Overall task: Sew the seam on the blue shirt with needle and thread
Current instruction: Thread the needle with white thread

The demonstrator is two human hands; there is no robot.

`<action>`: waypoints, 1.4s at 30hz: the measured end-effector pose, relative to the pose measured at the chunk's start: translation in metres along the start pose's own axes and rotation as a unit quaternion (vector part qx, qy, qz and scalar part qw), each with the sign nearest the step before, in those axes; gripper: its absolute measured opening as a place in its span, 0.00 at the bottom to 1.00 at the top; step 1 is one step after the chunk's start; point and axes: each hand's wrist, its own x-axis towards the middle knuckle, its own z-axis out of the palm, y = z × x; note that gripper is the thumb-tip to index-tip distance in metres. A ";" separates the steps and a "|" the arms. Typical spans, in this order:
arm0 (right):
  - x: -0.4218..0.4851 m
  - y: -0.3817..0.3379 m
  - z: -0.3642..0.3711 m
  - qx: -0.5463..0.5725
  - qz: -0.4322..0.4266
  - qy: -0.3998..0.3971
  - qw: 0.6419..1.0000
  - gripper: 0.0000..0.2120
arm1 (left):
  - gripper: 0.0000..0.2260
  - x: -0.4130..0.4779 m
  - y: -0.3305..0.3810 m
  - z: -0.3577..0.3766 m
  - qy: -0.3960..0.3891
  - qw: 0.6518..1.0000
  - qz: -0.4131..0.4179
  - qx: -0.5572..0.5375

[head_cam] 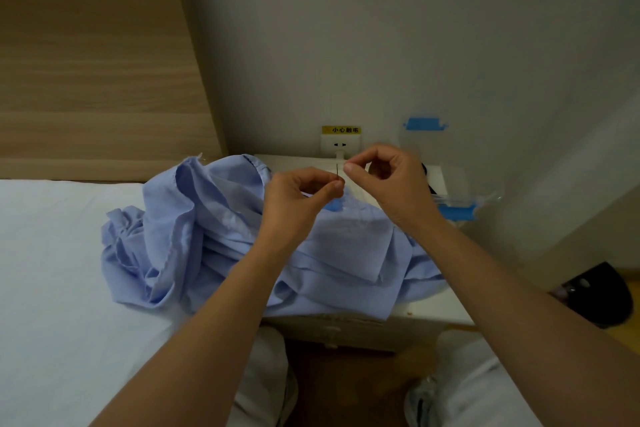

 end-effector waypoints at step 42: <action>0.000 0.003 0.007 -0.051 -0.036 0.011 0.998 0.04 | 0.02 -0.003 0.002 0.002 0.016 0.999 0.023 0.032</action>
